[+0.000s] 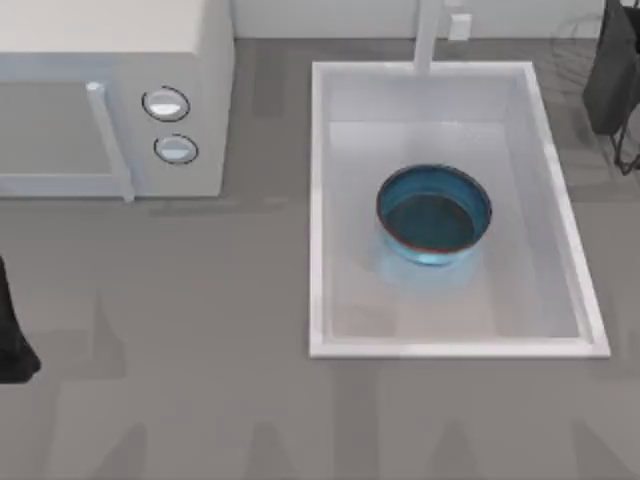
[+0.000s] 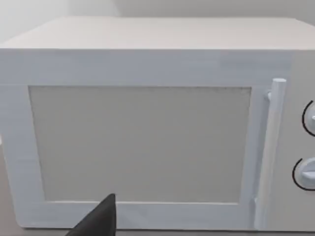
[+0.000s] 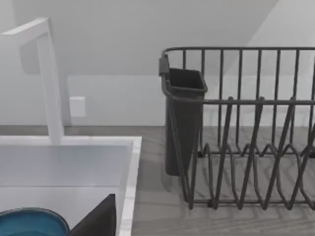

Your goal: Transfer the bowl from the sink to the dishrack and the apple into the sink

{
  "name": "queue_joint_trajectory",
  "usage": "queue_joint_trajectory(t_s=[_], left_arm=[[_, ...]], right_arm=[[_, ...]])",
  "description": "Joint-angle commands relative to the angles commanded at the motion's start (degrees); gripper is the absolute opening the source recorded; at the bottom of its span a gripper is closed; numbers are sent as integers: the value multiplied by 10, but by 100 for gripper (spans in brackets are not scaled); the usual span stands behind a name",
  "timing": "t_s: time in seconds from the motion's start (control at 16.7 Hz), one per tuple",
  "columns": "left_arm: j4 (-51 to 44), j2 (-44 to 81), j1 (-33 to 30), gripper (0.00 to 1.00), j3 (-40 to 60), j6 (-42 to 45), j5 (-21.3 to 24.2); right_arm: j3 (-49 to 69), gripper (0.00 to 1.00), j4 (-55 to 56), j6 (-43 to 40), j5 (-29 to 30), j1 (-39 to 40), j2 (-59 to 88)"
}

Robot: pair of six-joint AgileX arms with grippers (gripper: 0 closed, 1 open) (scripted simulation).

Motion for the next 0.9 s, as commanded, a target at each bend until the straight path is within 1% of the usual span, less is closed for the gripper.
queue_joint_trajectory(t_s=[0.24,0.42,0.66,0.9], left_arm=[[0,0,0,100,0,0,0],[0,0,0,100,0,0,0],[0,0,0,100,0,0,0],[0,0,0,100,0,0,0]], right_arm=[[13,100,-1,6,0,2,10],[76,100,-20,26,2,13,63],[231,100,-85,48,8,36,205],[456,100,-172,68,16,65,423]])
